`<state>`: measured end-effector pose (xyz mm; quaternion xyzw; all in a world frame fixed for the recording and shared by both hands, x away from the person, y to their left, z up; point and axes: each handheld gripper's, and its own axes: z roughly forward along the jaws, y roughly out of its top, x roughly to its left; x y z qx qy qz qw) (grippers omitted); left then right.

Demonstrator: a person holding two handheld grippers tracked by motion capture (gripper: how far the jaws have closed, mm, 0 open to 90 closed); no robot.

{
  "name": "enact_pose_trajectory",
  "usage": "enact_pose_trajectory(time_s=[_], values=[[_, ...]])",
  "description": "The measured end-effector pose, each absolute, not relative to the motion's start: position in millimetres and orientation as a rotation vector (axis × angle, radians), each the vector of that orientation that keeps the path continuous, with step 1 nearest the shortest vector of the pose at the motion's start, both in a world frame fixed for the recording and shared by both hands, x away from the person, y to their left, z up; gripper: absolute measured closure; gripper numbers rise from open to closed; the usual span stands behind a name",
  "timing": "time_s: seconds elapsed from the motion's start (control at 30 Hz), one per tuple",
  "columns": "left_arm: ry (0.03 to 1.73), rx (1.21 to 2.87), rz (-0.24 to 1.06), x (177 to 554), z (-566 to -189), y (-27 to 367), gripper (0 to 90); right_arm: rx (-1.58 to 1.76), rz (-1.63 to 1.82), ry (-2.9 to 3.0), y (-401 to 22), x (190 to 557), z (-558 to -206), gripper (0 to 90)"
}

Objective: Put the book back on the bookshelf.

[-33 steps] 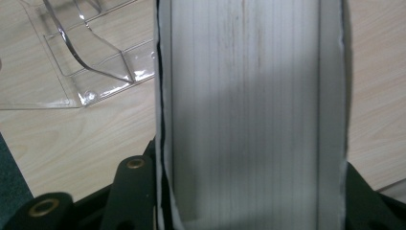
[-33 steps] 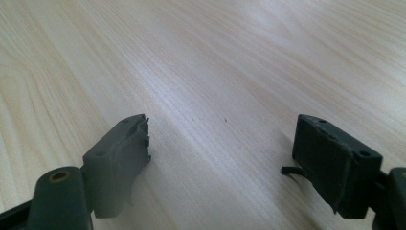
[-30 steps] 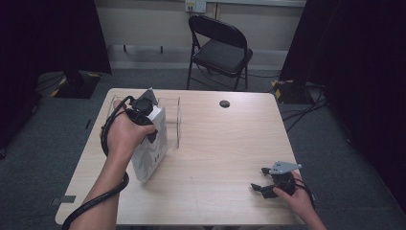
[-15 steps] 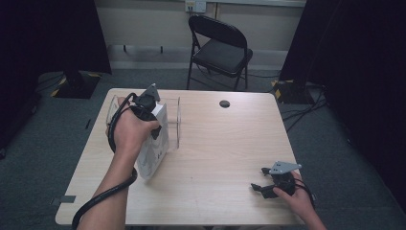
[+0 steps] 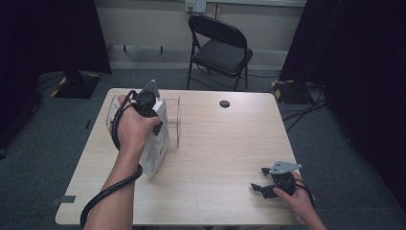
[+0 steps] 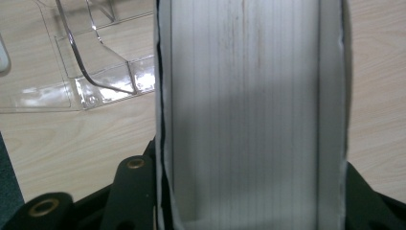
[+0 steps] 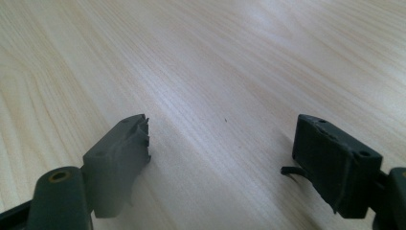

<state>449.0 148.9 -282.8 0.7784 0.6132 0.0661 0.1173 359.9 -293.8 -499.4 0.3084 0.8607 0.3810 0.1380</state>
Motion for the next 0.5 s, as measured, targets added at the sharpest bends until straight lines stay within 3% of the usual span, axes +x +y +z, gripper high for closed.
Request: enact_pose_trajectory(time_s=[0.5], values=[[1.806, 2.252, 0.224, 458.7, -277.2, 141.5, 53.4, 0.892, 1.103, 2.490, -293.8, 359.9, -499.4, 19.3]])
